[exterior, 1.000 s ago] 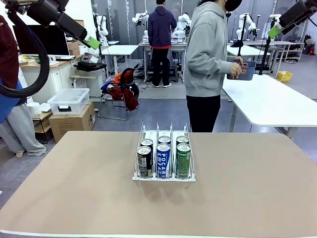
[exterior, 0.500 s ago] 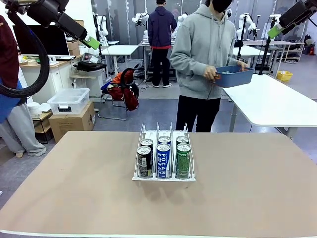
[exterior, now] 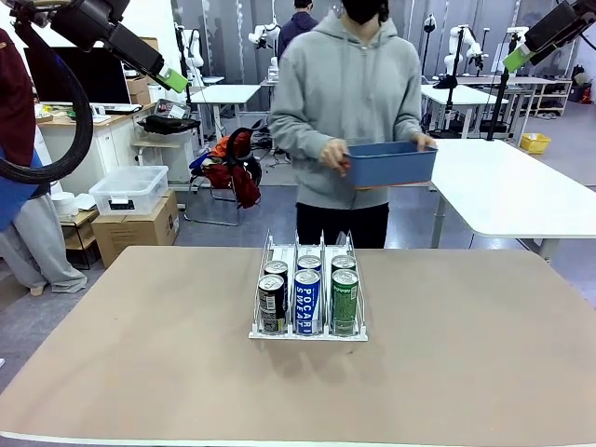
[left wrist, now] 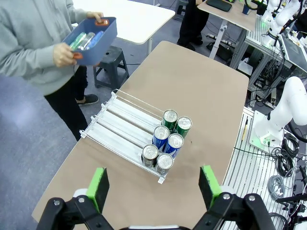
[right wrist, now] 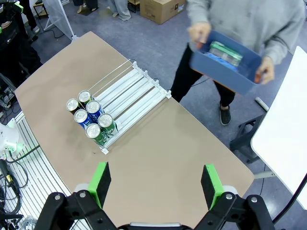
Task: Fill the beverage cans into the dispenser.
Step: Pick up the Sprite handed by the human.
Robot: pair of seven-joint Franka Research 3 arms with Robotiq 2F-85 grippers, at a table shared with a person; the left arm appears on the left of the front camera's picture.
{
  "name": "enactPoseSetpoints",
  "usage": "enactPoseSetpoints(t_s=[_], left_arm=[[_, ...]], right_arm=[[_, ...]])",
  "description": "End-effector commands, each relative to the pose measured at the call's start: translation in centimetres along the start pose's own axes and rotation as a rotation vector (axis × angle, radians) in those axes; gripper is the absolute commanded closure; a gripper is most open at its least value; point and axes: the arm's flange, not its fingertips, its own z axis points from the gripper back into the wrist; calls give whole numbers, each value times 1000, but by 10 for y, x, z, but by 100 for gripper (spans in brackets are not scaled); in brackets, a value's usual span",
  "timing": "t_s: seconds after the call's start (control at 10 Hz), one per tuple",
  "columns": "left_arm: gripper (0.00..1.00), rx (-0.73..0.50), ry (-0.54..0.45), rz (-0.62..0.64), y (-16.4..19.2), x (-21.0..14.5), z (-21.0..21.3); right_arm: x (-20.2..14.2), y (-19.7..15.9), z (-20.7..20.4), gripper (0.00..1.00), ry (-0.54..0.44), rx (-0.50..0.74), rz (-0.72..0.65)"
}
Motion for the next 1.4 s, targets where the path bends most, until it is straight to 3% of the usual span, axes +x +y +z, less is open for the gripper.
enactPoseSetpoints(t_s=[0.0,1.3], left_arm=[[0,-1,3,-1,0,-1,0],[0,-1,3,-1,0,-1,0]], right_arm=[[-1,0,0,0,-6,10,1],[-1,0,0,0,-6,10,1]])
